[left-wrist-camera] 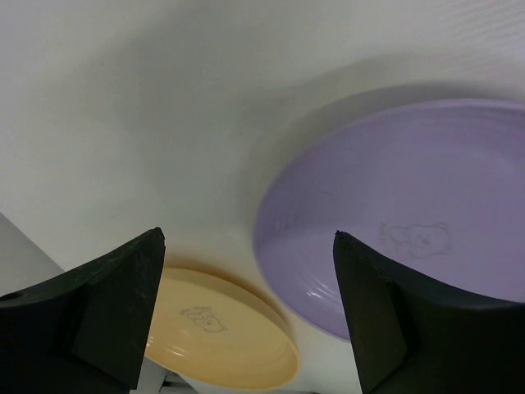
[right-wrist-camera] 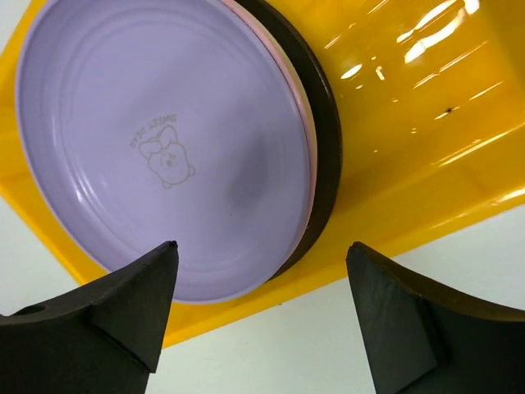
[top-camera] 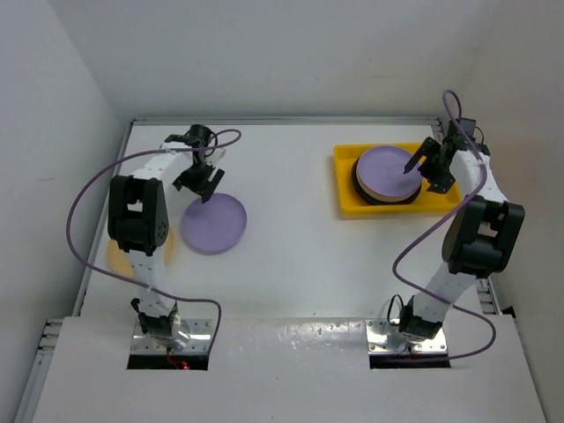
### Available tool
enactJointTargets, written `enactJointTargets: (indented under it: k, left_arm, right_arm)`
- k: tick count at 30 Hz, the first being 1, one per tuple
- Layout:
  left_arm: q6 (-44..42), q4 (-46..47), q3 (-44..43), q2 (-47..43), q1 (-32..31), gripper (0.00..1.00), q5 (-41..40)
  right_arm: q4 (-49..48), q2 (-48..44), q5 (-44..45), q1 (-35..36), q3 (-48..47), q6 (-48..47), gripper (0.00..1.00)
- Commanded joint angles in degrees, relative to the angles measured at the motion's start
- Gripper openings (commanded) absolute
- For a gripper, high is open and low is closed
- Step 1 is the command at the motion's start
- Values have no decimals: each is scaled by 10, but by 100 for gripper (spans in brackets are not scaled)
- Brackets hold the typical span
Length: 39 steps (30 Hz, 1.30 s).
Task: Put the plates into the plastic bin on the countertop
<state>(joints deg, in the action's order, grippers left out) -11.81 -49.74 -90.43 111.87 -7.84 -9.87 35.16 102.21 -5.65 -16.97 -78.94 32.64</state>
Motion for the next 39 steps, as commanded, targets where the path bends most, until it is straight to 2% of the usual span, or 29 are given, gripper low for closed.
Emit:
enactJointTargets:
  k: [1, 3, 5, 6, 8, 9, 11, 12, 15, 16, 17, 20, 23, 25, 29, 33, 35, 38, 39]
  left_arm:
    - [-16, 21, 23, 46, 22, 84, -52]
    - [-22, 27, 30, 62, 28, 83, -46]
    - [-22, 34, 38, 80, 34, 78, -36]
    - [-29, 34, 45, 80, 34, 64, -24]
    - [-36, 34, 51, 86, 39, 47, 21]
    - [-48, 29, 51, 91, 39, 30, 40]
    - [-55, 17, 44, 92, 39, 8, 100]
    - [-55, 9, 44, 85, 39, 0, 119]
    - [-60, -4, 19, 47, 39, 0, 188]
    - [-60, -4, 12, 33, 39, 0, 207]
    - [-53, -4, -7, 20, 39, 0, 241]
    - [-44, -4, -53, -22, 10, 0, 282]
    - [-31, -4, -86, -42, -9, 0, 295]
    - [-20, -4, -95, -51, -20, 0, 301]
    - [-15, -4, -107, -56, -33, 0, 318]
    - [-15, -9, -120, -56, -39, 0, 345]
    - [-15, -9, -120, -56, -39, 0, 351]
    - [-15, -9, -120, -56, -39, 0, 351]
    - [-15, -9, -120, -51, -39, 0, 357]
  right_arm:
    - [46, -31, 100, 26, -36, -53, 83]
    - [47, -43, 118, 40, -35, -72, 83]
    - [41, -72, 149, 63, -31, -94, 83]
    - [40, -79, 155, 92, -27, -104, 82]
    - [27, -106, 166, 127, -15, -115, 81]
    - [16, -118, 164, 154, -10, -117, 81]
    - [-11, -132, 138, 200, 12, -121, 79]
    - [-18, -137, 131, 227, 18, -118, 79]
    - [-62, -141, 59, 286, 39, -115, 77]
    - [-73, -139, 34, 328, 44, -113, 77]
    - [-105, -127, -20, 341, 46, -109, 77]
    - [-161, -88, -90, 396, 36, -79, 77]
    - [-200, -41, -117, 429, 6, -39, 78]
    - [-237, -7, -120, 446, 2, -21, 78]
    - [-243, 39, -124, 463, -25, -9, 78]
    - [-262, 83, -64, 468, -25, -8, 75]
    - [-271, 103, -63, 464, -24, -14, 75]
    - [-295, 137, -66, 462, -21, -14, 72]
    - [-301, 151, -67, 461, -18, -13, 69]
